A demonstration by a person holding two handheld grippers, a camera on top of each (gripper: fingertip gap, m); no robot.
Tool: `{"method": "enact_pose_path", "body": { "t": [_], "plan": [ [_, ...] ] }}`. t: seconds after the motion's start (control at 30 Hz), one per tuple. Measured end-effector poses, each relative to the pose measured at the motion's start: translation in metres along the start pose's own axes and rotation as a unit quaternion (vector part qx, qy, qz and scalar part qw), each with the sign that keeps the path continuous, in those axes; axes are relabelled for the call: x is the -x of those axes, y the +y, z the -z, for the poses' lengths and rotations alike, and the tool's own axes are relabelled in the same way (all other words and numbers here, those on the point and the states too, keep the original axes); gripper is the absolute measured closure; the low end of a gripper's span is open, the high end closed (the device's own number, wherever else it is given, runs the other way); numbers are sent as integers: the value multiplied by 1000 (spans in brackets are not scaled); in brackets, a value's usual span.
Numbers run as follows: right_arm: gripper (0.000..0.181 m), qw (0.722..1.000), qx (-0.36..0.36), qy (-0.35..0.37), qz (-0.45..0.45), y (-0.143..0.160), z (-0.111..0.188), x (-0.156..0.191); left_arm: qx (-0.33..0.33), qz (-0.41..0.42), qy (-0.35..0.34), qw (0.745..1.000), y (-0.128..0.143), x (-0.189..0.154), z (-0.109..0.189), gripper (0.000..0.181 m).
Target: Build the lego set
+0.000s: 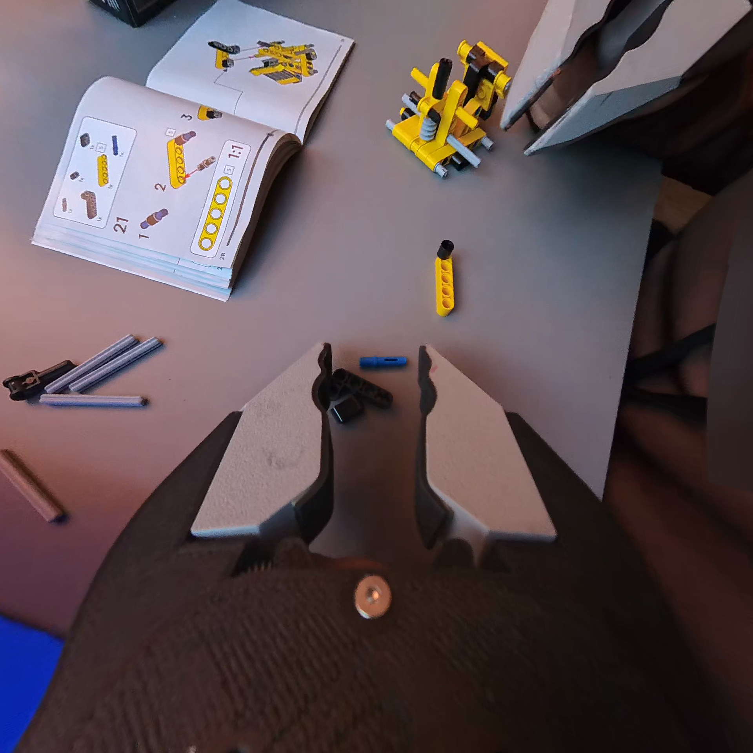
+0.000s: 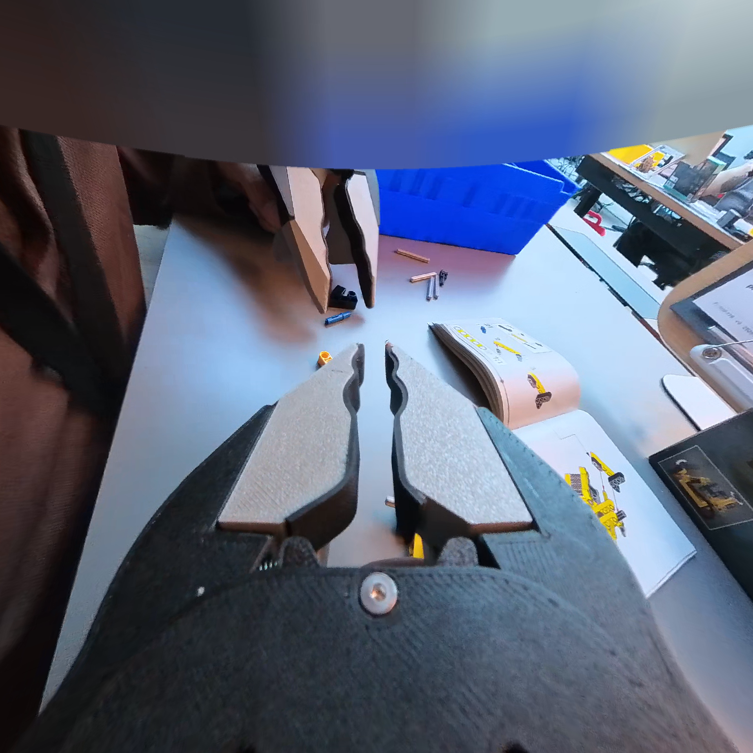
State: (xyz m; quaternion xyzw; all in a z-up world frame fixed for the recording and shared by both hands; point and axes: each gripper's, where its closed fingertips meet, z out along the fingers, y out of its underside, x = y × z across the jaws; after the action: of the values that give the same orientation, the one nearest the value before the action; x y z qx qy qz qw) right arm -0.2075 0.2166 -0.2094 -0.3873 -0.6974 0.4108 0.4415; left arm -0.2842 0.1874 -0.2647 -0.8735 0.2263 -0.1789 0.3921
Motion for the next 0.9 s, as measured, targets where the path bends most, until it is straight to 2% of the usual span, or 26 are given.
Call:
{"method": "enact_pose_path", "body": {
  "t": [0.23, 0.4, 0.53, 0.9],
  "plan": [
    [175, 1000, -1, 4, 2, -1, 1, 0, 18, -12, -15, 1000, 4, 1, -4, 141],
    [176, 1000, -3, 8, 2, -1, 1, -1, 35, -51, -43, 997, 8, 1, -7, 139],
    [176, 1000, -5, 13, 9, -1, 2, -1, 31, -64, -64, 995, 7, 3, -6, 151],
    [178, 999, 2, 13, 34, 0, 3, 5, 31, -76, -74, 994, 6, 0, -7, 160]
  ]
}}
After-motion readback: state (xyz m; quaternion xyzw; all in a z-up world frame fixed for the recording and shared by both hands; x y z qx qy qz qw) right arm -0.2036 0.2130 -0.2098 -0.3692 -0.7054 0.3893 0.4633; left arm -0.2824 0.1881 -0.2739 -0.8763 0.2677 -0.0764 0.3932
